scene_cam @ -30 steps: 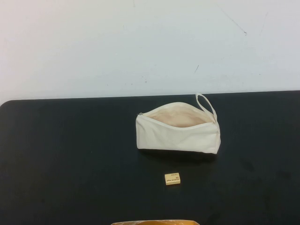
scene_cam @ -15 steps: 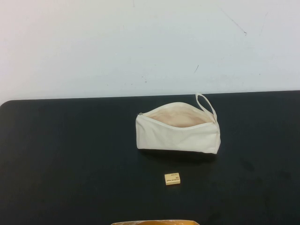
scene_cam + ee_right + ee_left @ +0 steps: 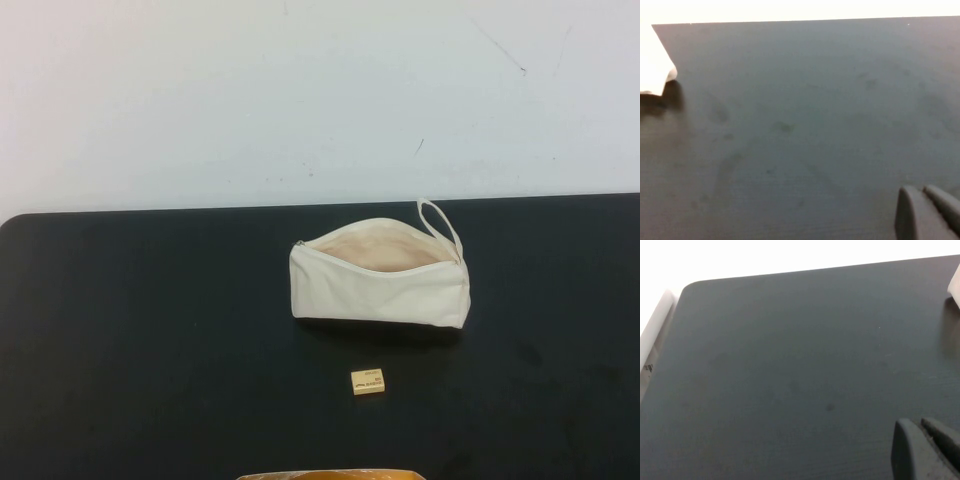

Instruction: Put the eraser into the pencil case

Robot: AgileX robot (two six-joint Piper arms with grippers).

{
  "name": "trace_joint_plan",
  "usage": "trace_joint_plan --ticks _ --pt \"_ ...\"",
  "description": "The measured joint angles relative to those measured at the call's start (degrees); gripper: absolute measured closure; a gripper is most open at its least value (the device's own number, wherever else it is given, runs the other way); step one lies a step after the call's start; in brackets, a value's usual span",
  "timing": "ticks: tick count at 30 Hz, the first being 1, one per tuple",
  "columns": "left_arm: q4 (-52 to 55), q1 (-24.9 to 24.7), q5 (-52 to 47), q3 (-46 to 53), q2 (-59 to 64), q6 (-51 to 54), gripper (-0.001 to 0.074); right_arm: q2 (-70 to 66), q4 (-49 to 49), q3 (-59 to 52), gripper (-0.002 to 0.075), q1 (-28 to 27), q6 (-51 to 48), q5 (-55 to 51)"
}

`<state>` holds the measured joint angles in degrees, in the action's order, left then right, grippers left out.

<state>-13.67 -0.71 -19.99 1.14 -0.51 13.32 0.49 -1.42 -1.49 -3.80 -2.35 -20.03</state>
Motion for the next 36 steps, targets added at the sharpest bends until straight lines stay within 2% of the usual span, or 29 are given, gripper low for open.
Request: trace_joint_plan --ticks 4,7,9,10,12,19,24,27,31,36 --pt "0.0 0.0 0.0 0.0 0.0 0.0 0.0736 0.0 -3.7 0.0 0.0726 0.0 0.0 0.0" --pt "0.0 0.0 0.0 0.0 0.0 0.0 0.0736 0.0 -13.2 0.0 0.0726 0.0 2.4 0.2" --pt "0.0 0.0 0.0 0.0 0.0 0.0 0.0736 0.0 -24.3 -0.1 0.0726 0.0 7.2 0.3" --pt "0.0 0.0 0.0 0.0 0.0 0.0 0.0736 0.0 -34.7 -0.1 0.0726 0.0 10.9 0.4" --pt "0.0 0.0 0.0 0.0 0.0 0.0 0.0736 0.0 -41.7 -0.1 0.0726 0.0 12.7 1.2" --pt "0.0 0.0 0.0 0.0 0.0 0.1 0.0736 0.0 -45.4 -0.1 0.0726 0.0 11.1 4.3" --pt "0.0 0.0 0.0 0.0 0.0 0.1 0.0736 0.0 -47.0 1.4 0.0726 0.0 1.2 10.3" --pt "0.0 0.0 0.0 0.0 0.0 0.1 0.0736 -0.1 -47.1 7.7 0.0726 0.0 -12.7 10.3" --pt "0.0 0.0 0.0 0.0 0.0 0.1 0.0736 -6.0 -47.1 18.6 0.0726 0.0 -32.3 0.9" --pt "0.0 0.0 0.0 0.0 0.0 0.1 0.0736 -21.8 -43.4 32.5 0.0726 0.0 -42.6 -13.7"
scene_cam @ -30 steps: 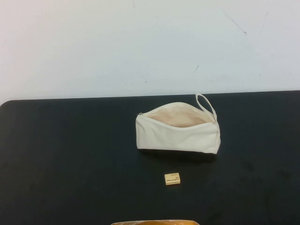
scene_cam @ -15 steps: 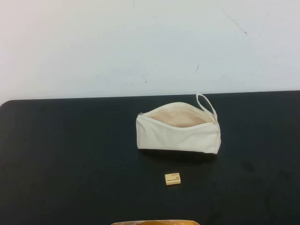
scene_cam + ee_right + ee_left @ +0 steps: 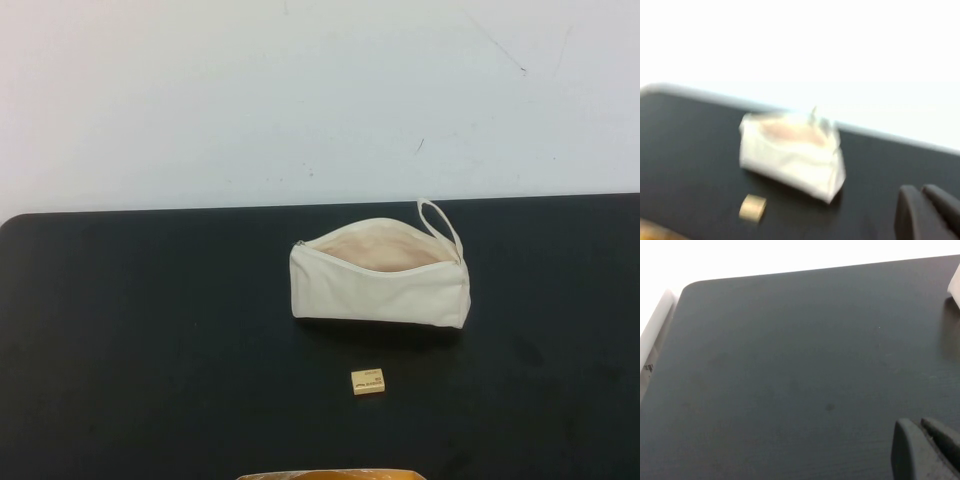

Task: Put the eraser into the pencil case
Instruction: Pick up the eraser from the table

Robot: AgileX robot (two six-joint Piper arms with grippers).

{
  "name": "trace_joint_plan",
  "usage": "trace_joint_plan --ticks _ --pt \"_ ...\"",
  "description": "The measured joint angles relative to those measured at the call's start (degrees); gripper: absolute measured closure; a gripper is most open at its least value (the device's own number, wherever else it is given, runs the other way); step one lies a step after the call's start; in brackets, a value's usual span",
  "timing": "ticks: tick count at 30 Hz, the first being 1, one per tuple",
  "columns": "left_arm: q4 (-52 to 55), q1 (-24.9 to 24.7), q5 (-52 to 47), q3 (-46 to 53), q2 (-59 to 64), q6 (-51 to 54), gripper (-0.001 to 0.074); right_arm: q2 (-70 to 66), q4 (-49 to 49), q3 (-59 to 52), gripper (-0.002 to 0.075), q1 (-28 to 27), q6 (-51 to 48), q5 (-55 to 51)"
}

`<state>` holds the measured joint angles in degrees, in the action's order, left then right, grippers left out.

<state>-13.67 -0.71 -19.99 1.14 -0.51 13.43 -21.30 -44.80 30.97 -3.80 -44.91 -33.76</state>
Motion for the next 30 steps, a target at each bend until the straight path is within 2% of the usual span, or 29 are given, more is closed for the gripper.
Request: trace_joint_plan --ticks 6,10,13,15,18,25,30 --pt "0.0 0.0 0.0 0.0 0.0 0.0 0.0736 -20.1 2.7 14.2 0.0726 0.0 -3.2 -16.1" --pt "0.0 0.0 0.0 0.0 0.0 0.0 0.0736 -31.8 -2.5 22.8 0.0726 0.3 -5.9 -22.2" --pt "0.0 0.0 0.0 0.0 0.0 0.3 0.0736 -39.5 -3.8 29.4 0.0726 2.8 -7.0 -24.2" --pt "0.0 0.0 0.0 0.0 0.0 0.3 0.0736 -43.8 -2.3 33.8 0.0726 6.6 -6.7 -24.5" --pt "0.0 0.0 0.0 0.0 0.0 0.5 0.0736 -50.5 5.4 41.0 0.0726 14.1 -2.5 -24.6" --pt "0.0 0.0 0.0 0.0 0.0 0.7 0.0736 -67.3 27.6 55.7 0.0726 31.9 17.8 -27.9" --pt "0.0 0.0 0.0 0.0 0.0 0.8 0.0736 -80.4 39.2 66.0 0.0726 40.3 29.1 -34.9"
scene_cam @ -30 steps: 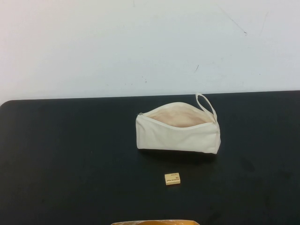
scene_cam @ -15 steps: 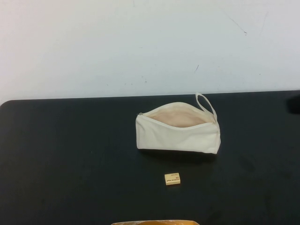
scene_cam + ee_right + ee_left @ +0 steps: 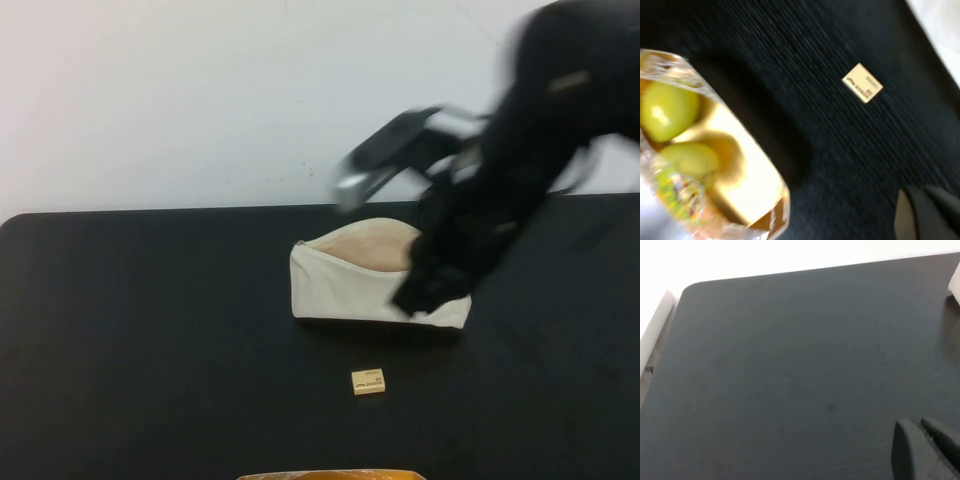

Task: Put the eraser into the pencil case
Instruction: Pick up the eraser from the table

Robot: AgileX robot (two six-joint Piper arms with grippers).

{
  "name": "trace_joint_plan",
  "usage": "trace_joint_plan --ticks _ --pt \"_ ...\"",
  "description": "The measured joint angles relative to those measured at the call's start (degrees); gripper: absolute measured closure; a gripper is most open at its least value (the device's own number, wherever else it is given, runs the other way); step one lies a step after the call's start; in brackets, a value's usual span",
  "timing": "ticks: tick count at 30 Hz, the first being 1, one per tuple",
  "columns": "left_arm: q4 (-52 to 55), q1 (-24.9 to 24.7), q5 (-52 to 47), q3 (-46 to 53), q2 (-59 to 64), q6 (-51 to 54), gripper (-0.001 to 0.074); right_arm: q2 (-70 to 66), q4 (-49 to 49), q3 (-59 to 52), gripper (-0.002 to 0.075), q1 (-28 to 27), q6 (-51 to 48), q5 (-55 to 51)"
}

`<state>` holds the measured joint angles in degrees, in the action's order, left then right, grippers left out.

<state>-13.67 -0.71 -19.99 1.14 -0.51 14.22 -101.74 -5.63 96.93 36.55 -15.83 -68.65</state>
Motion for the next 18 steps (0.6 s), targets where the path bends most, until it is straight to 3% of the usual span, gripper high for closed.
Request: trace_joint_plan --ticks 4,8,15,18 --pt "0.0 0.0 0.0 0.0 0.0 0.0 0.0736 -8.8 5.6 6.6 0.0726 4.6 4.1 -0.9" --pt "0.0 0.0 0.0 0.0 0.0 0.0 0.0736 -14.3 4.3 9.4 0.0726 6.3 5.3 -0.9" --pt "0.0 0.0 0.0 0.0 0.0 0.1 0.0736 -19.3 2.7 9.9 0.0723 5.4 14.4 -0.9" --pt "0.0 0.0 0.0 0.0 0.0 0.1 0.0736 -20.5 2.7 9.9 0.0680 4.4 18.3 -0.9"
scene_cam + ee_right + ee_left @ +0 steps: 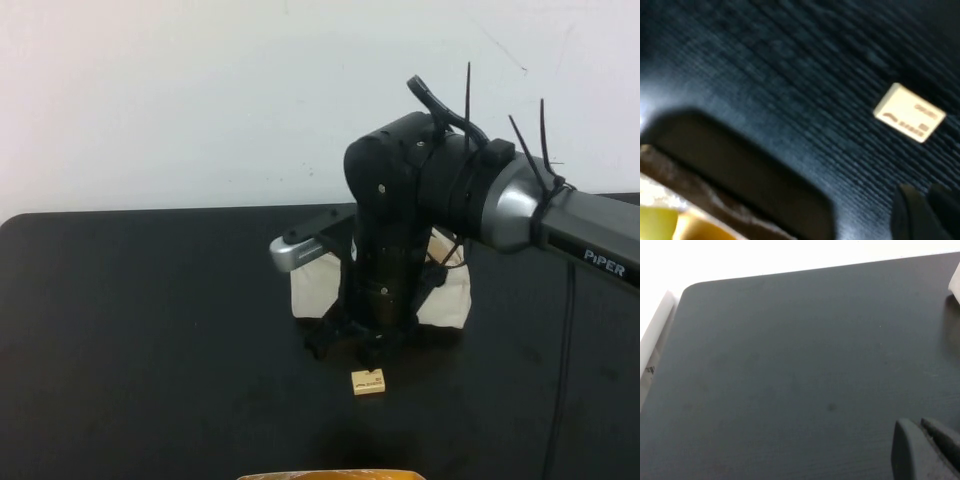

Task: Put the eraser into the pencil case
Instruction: Pick up the eraser from the table

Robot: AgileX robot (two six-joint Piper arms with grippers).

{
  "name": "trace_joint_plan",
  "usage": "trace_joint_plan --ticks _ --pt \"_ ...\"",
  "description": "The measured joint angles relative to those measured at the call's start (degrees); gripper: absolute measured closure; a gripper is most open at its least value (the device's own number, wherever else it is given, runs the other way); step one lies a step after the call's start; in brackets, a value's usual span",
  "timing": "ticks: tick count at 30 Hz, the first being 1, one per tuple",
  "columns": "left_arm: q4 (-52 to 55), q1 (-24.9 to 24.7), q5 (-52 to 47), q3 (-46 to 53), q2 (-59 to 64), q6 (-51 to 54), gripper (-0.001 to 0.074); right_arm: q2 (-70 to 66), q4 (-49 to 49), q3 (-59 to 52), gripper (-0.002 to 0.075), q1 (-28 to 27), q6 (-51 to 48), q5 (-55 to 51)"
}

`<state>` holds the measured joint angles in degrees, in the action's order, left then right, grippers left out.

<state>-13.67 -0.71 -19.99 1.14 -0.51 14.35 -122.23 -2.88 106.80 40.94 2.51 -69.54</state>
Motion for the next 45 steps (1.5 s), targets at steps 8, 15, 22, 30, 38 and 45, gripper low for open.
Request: trace_joint_plan --ticks 8,15,22,30,38,45 --pt "0.0 0.0 0.0 0.0 0.0 0.0 0.0736 -2.6 1.2 0.1 0.0337 -1.0 14.5 2.6" --pt "0.0 0.0 0.0 0.0 0.0 0.0 0.0736 -6.8 2.0 0.1 0.0267 -1.1 17.1 6.4" --pt "0.0 0.0 0.0 0.0 0.0 0.0 0.0736 -8.9 4.7 0.1 0.0283 -1.1 17.4 8.3" --pt "0.0 0.0 0.0 0.0 0.0 0.0 0.0736 -9.4 5.0 0.1 0.0298 -1.1 17.4 8.4" --pt "0.0 0.0 0.0 0.0 0.0 0.0 0.0736 -9.4 2.9 0.1 0.0427 -1.1 16.4 7.1" --pt "0.0 0.0 0.0 0.0 0.0 0.0 0.0736 -7.1 0.7 0.1 0.0426 -0.8 11.4 5.4"
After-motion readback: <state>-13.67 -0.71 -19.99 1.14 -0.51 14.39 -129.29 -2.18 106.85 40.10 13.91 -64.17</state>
